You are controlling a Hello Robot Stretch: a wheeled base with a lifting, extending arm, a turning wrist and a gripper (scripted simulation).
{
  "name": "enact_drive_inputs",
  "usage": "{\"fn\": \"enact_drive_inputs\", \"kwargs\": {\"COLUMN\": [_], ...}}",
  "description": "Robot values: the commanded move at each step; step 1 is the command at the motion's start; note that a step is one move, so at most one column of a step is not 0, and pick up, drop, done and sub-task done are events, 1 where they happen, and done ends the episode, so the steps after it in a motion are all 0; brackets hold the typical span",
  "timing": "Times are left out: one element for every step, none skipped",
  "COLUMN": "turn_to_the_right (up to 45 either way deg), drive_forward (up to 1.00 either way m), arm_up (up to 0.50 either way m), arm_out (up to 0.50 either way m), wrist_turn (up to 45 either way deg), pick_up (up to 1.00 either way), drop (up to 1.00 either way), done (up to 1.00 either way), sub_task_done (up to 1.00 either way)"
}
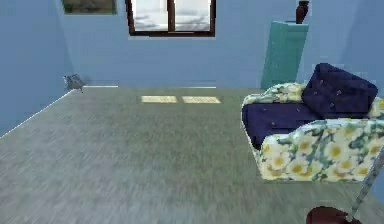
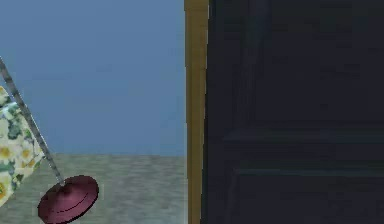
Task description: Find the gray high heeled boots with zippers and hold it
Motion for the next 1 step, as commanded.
{"fn": "enact_drive_inputs", "kwargs": {"turn_to_the_right": [9.0], "drive_forward": [0.00], "arm_up": [0.00], "arm_out": [0.00], "wrist_turn": [0.0], "pick_up": [0.00], "drop": [0.00], "done": [0.00], "sub_task_done": [0.00]}}
